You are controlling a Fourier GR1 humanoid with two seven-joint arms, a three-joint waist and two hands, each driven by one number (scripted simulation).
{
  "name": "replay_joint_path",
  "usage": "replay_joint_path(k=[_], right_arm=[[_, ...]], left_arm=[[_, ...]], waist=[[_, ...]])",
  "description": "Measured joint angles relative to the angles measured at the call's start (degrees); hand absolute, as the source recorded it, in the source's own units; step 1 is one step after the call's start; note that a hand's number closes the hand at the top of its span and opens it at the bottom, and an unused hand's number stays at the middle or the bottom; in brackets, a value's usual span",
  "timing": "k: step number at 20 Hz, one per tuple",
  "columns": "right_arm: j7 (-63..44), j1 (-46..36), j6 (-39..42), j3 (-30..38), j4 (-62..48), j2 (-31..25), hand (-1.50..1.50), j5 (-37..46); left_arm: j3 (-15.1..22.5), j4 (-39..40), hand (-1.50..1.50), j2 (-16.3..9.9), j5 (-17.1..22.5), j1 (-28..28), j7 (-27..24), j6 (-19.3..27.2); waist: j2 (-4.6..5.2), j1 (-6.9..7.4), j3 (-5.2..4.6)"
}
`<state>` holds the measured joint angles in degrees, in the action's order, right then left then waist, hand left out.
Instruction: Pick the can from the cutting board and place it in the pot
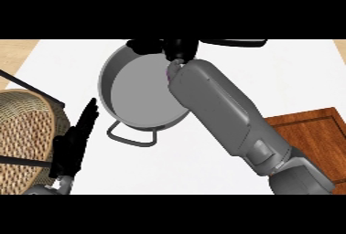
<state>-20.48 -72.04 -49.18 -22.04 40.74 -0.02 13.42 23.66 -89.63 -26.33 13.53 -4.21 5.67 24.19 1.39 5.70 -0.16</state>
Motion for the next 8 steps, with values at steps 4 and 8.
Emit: replay_joint_path(k=[4, 8], right_arm=[[4.13, 3.20, 0.61, -0.48, 3.53, 0.01, -1.50, -5.84], [8.27, 7.85, 0.63, -1.18, 7.69, 0.01, -1.50, -9.72]], left_arm=[[-0.74, -0.19, 0.00, -0.29, 0.53, 1.56, -0.88, 0.06], [-1.75, -0.99, 0.00, -0.69, 1.44, 3.36, -1.19, 0.29]], waist=[[-0.54, -1.47, 0.25], [-0.98, -3.05, 0.23]])
